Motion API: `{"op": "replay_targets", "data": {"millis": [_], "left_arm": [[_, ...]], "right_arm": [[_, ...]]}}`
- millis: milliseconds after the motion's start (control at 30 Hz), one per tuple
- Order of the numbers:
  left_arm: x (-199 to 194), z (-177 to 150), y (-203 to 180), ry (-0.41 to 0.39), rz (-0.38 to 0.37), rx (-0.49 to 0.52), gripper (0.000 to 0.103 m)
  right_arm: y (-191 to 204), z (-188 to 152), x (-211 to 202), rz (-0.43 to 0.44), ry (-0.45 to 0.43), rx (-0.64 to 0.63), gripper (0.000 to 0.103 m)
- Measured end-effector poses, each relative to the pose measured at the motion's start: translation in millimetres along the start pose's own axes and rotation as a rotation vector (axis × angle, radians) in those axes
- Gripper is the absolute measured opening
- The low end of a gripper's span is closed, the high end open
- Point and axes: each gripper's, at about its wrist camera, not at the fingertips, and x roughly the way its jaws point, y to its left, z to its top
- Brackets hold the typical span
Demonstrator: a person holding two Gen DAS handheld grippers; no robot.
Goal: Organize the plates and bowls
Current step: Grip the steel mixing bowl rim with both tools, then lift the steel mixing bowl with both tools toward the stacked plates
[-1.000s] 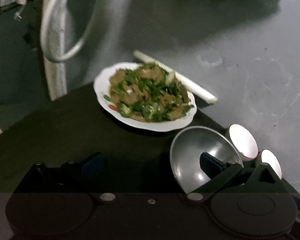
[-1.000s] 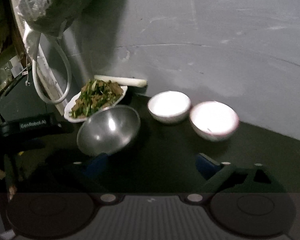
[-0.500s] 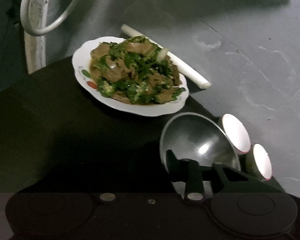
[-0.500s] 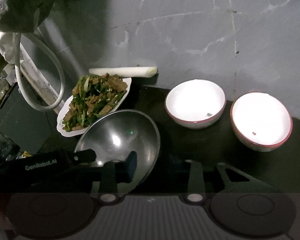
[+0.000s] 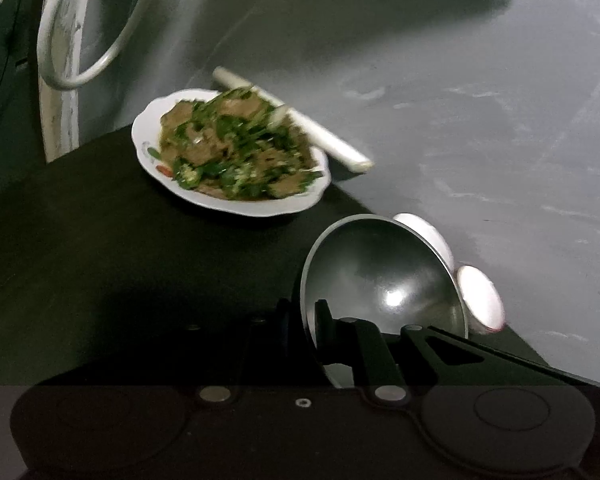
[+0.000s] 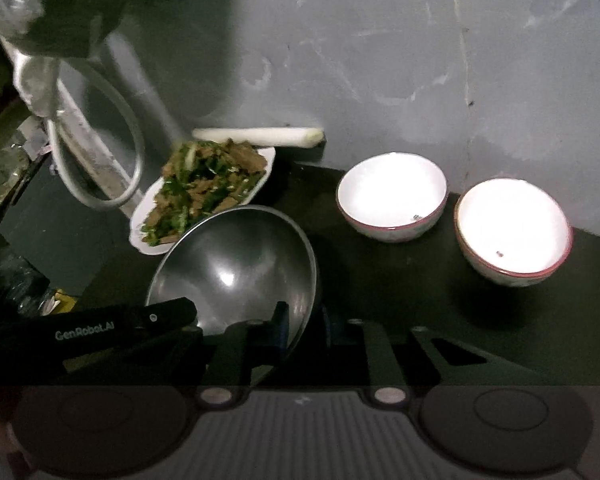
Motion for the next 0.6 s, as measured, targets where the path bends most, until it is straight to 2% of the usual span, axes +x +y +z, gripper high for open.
{"op": "replay_targets", "data": {"millis": [200,333,600], "left_arm": [[-46.1,-24.3,-37.9,-0.03,-0.056,0.046,0.012],[-69.1,-48.6,-67.9,-0.017,-0.09,0.072,0.013],[-64.6,-101.1,-136.7,0.081,-0.162,0.154,0.013]], "right_arm": [[-10.7,-13.7,-54.9,0.045,-0.046,0.006,0.019],[-24.5,-32.3,-96.4,0.05,-0.067,0.014,0.019],[-76.6,-75.1,-166.0,-0.002,-0.074,0.106,0.018]]}}
